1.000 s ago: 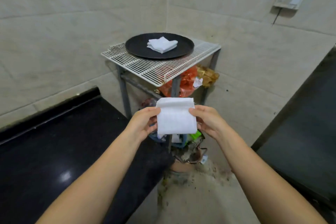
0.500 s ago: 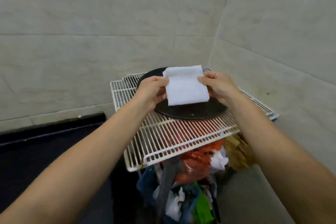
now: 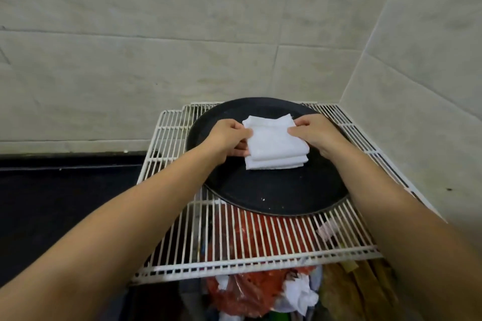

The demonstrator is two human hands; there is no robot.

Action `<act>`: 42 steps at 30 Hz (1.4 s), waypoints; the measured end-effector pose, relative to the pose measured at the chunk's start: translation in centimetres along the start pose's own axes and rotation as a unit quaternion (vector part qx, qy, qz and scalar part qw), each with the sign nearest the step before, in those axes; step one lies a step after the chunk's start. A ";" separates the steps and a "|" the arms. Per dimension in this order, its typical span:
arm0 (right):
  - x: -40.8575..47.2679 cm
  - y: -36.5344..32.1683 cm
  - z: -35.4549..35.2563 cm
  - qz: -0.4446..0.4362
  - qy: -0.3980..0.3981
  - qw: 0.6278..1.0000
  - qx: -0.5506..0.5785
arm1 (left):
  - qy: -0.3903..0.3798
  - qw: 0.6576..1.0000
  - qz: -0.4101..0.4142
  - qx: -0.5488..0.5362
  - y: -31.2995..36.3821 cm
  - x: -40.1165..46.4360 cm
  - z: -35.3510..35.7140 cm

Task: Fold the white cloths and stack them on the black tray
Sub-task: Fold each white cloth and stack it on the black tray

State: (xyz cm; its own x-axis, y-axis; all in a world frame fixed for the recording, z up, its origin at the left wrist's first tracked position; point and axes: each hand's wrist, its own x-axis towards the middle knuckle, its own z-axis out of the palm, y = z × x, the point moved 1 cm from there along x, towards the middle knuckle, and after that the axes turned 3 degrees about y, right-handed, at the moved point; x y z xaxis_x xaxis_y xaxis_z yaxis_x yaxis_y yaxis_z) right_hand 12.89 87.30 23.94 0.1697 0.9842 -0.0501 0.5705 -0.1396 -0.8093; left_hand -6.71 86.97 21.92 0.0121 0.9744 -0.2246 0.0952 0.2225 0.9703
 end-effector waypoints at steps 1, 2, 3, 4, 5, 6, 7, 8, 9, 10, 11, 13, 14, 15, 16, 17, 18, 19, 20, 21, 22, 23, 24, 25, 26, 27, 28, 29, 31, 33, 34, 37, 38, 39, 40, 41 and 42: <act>0.0 0.1 0.1 -0.001 -0.003 1.000 -0.010 | 0.002 1.000 -0.002 0.004 -0.2 0.0 0.0; -0.1 0.3 0.2 -0.001 -0.005 1.000 -0.018 | 0.003 1.000 -0.005 0.008 -0.3 0.0 0.0; -0.2 0.3 0.3 -0.002 -0.010 1.000 -0.028 | 0.004 1.000 -0.008 0.014 -0.4 0.0 0.0; -0.2 0.3 0.4 0.000 -0.016 0.999 -0.042 | 0.003 1.000 -0.010 0.018 -0.4 -0.1 -0.1; -0.4 0.2 0.4 0.002 -0.018 0.998 -0.066 | 0.001 1.000 -0.012 0.018 -0.3 -0.1 -0.2; -0.5 0.0 0.4 0.001 -0.010 0.995 -0.095 | 0.000 1.000 -0.012 0.014 -0.1 -0.3 -0.4; -0.7 -0.5 0.3 -0.006 0.009 0.993 -0.122 | 0.002 1.000 -0.009 0.011 0.2 -0.4 -0.7; -0.9 -1.2 0.2 -0.018 0.034 0.989 -0.141 | 0.007 1.000 -0.002 0.010 0.5 -0.7 -1.3; -1.2 -2.2 0.2 -0.039 0.058 0.985 -0.158 | 0.014 1.000 0.008 0.012 0.8 -1.1 -2.1; -1.6 -3.4 0.4 -0.065 0.075 0.980 -0.173 | 0.022 0.999 0.018 0.015 1.0 -1.6 -3.1; -2.1 -4.8 1.0 -0.095 0.083 0.975 -0.185 | 0.029 0.999 0.029 0.017 1.1 -2.2 -4.4; -3.6 -7.8 3.3 -0.150 0.068 0.967 -0.192 | 0.046 0.997 0.056 0.008 0.8 -4.3 -7.9; -4.5 -9.5 5.2 -0.177 0.051 0.964 -0.191 | 0.058 0.996 0.068 0.001 0.4 -5.7 -10.1; -5.5 -11.1 7.0 -0.200 0.033 0.961 -0.190 | 0.071 0.995 0.075 -0.004 -0.1 -7.0 -12.3; -6.7 -12.8 9.4 -0.224 0.011 0.956 -0.188 | 0.093 0.993 0.078 -0.007 -0.8 -8.8 -15.0; -8.5 -14.6 12.4 -0.251 -0.014 0.949 -0.188 | 0.124 0.989 0.081 -0.004 -1.7 -11.1 -18.3; -10.4 -16.3 15.4 -0.277 -0.037 0.941 -0.190 | 0.153 0.985 0.084 0.006 -2.8 -13.4 -21.6; -12.7 -17.8 18.6 -0.302 -0.057 0.931 -0.196 | 0.182 0.979 0.087 0.022 -4.1 -15.7 -25.1; -15.0 -19.1 22.1 -0.327 -0.076 0.919 -0.204 | 0.211 0.973 0.086 0.042 -5.7 -18.3 -28.6; -17.7 -20.3 25.6 -0.352 -0.096 0.905 -0.220 | 0.238 0.966 0.080 0.067 -7.3 -21.0 -32.2; -20.5 -21.3 29.1 -0.376 -0.117 0.887 -0.242 | 0.263 0.958 0.067 0.094 -9.1 -23.9 -35.6; -23.5 -22.0 32.6 -0.399 -0.140 0.866 -0.267 | 0.288 0.949 0.051 0.119 -10.8 -26.9 -39.0; -26.4 -22.7 36.1 -0.422 -0.163 0.843 -0.290 | 0.313 0.938 0.033 0.142 -12.5 -30.0 -42.3; -29.4 -23.5 39.4 -0.443 -0.187 0.821 -0.309 | 0.339 0.927 0.014 0.162 -14.1 -33.2 -45.5; -32.4 -24.1 42.6 -0.460 -0.212 0.799 -0.325 | 0.362 0.915 -0.008 0.177 -15.8 -36.4 -48.4; -35.3 -24.7 45.6 -0.473 -0.238 0.778 -0.337 | 0.385 0.903 -0.032 0.189 -17.5 -39.6 -51.0; -38.1 -25.3 48.5 -0.483 -0.264 0.761 -0.343 | 0.405 0.891 -0.056 0.196 -19.1 -42.8 -53.4; -40.8 -25.9 51.1 -0.489 -0.288 0.746 -0.347 | 0.422 0.882 -0.077 0.196 -20.6 -46.0 -55.6; -45.6 -27.1 56.1 -0.500 -0.336 0.715 -0.356 | 0.450 0.867 -0.114 0.184 -23.6 -51.8 -59.3; -50.1 -28.2 60.5 -0.509 -0.377 0.682 -0.366 | 0.483 0.846 -0.146 0.171 -26.3 -56.9 -62.2; -52.2 -28.7 62.5 -0.515 -0.393 0.667 -0.367 | 0.502 0.834 -0.160 0.162 -27.5 -59.2 -63.4; -57.3 -30.3 67.5 -0.526 -0.431 0.637 -0.363 | 0.548 0.805 -0.191 0.121 -30.7 -64.1 -66.3; -58.6 -30.9 69.1 -0.530 -0.441 0.630 -0.357 | 0.556 0.799 -0.198 0.110 -31.5 -65.1 -67.4; -59.7 -31.5 70.8 -0.535 -0.449 0.624 -0.350 | 0.561 0.796 -0.204 0.102 -32.3 -65.8 -68.4; -60.6 -32.1 72.5 -0.541 -0.456 0.617 -0.344 | 0.564 0.793 -0.209 0.096 -33.0 -66.3 -69.7; -61.2 -32.9 74.2 -0.546 -0.462 0.611 -0.340 | 0.567 0.791 -0.211 0.092 -33.7 -66.5 -71.1; -61.7 -33.7 76.0 -0.550 -0.467 0.604 -0.338 | 0.568 0.789 -0.213 0.090 -34.3 -66.5 -72.7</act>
State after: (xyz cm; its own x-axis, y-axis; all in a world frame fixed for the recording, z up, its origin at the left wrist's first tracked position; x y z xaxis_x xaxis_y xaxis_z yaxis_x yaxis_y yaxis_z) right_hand -77.89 39.53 9.82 -0.9587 0.1092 -0.2625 0.1758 0.9533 -0.2457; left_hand -83.13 16.95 10.10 -0.9507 0.2349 -0.2022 -0.0094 0.6303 0.7763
